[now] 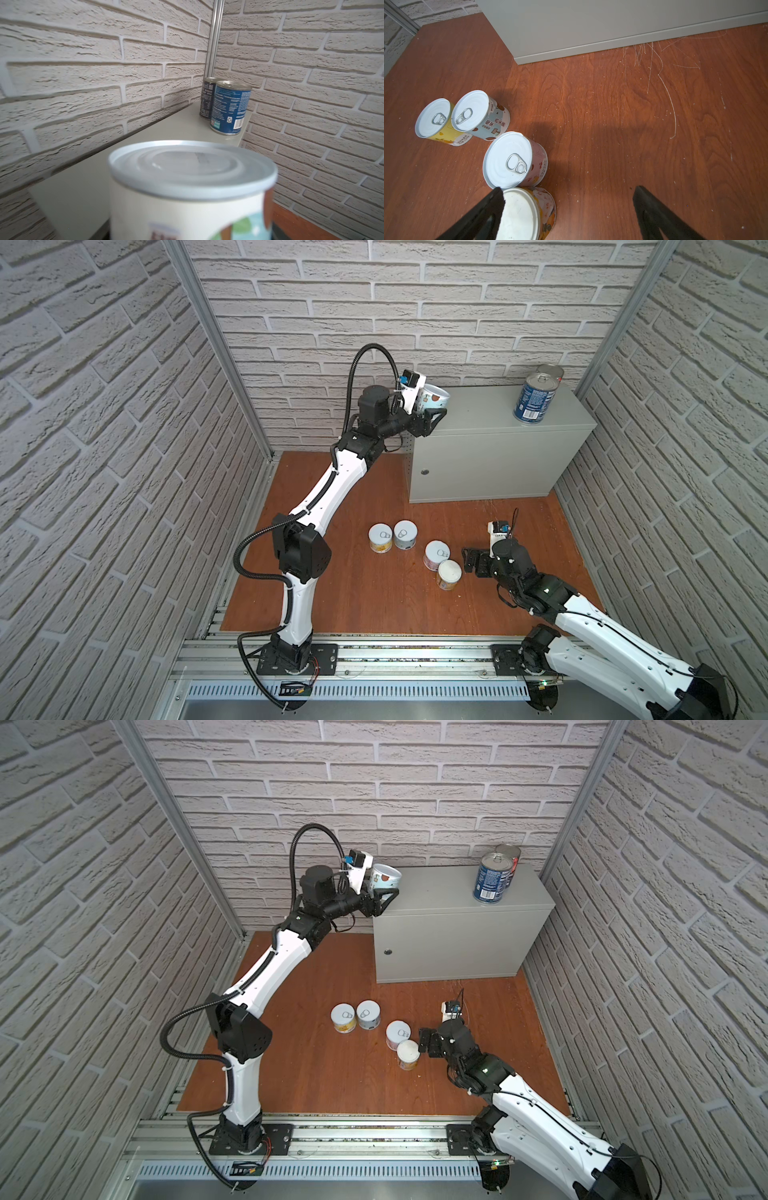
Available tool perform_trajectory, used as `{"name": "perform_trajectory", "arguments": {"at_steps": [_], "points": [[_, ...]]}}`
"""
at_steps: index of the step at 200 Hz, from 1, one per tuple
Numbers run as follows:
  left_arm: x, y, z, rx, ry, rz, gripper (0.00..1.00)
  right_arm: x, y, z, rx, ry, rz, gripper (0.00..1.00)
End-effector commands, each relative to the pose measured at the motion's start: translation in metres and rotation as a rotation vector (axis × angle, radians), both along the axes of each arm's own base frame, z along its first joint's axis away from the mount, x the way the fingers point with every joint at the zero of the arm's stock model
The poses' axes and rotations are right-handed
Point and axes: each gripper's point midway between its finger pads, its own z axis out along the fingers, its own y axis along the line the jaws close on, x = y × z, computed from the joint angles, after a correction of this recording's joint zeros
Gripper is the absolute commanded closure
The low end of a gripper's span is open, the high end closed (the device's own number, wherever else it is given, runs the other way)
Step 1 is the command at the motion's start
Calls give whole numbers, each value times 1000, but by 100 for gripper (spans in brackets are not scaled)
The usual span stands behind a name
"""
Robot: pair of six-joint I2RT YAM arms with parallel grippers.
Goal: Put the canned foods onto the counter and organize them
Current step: 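Lift the can with the left gripper up toward the cabinet top, then move the can over the cabinet top while the right gripper hovers over floor cans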
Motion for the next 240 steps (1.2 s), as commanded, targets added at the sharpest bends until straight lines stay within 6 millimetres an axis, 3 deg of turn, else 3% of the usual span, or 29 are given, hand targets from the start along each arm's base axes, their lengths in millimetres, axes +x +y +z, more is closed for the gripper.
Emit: {"name": "perform_trajectory", "arguments": {"at_steps": [1,32,124,140,160,240], "points": [[0,2,32,-35,-129,-50,56,8,5,13,13,-35,8,3],[24,0,12,-18,-117,-61,56,10,9,14,16,-30,23,4],[61,7,-26,-8,-103,-44,53,17,14,12,-16,2,37,5],[65,8,-30,-7,-101,-44,42,18,14,12,-24,9,37,5],[68,9,-37,1,-99,-50,3,21,16,12,-28,12,38,6],[73,9,-44,-9,-110,-68,2,32,23,9,-53,37,47,6]]}}
